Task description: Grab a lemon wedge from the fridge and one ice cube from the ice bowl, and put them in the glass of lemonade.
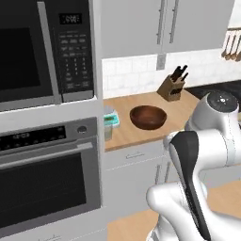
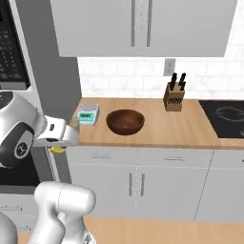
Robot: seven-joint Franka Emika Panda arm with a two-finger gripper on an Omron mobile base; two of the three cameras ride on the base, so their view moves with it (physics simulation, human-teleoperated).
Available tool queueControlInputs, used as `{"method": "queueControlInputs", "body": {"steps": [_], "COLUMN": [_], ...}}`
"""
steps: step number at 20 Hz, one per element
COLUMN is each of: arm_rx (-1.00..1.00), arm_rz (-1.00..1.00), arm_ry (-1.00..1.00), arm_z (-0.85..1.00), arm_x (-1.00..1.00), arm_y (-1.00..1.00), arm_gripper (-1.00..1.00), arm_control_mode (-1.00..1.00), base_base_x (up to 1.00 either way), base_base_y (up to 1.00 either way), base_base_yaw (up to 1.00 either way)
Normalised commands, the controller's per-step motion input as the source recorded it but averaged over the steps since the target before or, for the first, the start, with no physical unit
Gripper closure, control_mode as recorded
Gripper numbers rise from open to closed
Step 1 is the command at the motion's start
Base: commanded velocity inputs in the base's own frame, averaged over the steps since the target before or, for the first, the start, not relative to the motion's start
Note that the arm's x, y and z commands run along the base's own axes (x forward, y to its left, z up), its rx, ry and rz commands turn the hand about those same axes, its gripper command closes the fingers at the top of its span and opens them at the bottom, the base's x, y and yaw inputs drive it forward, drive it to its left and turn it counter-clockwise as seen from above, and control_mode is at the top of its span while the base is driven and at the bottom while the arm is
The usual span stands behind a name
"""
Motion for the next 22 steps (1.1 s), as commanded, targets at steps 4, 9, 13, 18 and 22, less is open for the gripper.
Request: {"method": "queueControlInputs", "body": {"steps": [4, 9, 13, 18, 22], "arm_rx": [0.0, 0.0, 0.0, 0.21, 0.31], "arm_rz": [0.0, 0.0, 0.0, 0.27, 0.33], "arm_ry": [0.0, 0.0, 0.0, 0.05, 0.03], "arm_z": [0.0, 0.0, 0.0, -0.03, -0.09], "arm_x": [0.0, 0.0, 0.0, 0.75, 1.0], "arm_y": [0.0, 0.0, 0.0, 0.13, 0.19], "arm_gripper": [1.0, 1.0, 1.0, 1.0, 1.0], "arm_control_mode": [1.0, 1.0, 1.0, -1.0, -1.0], "base_base_x": [0.87, 0.85, 0.81, 0.16, 0.0], "base_base_y": [-0.51, -0.08, 0.15, 0.04, 0.0], "base_base_yaw": [0.5, 0.43, 0.33, 0.07, 0.0]}}
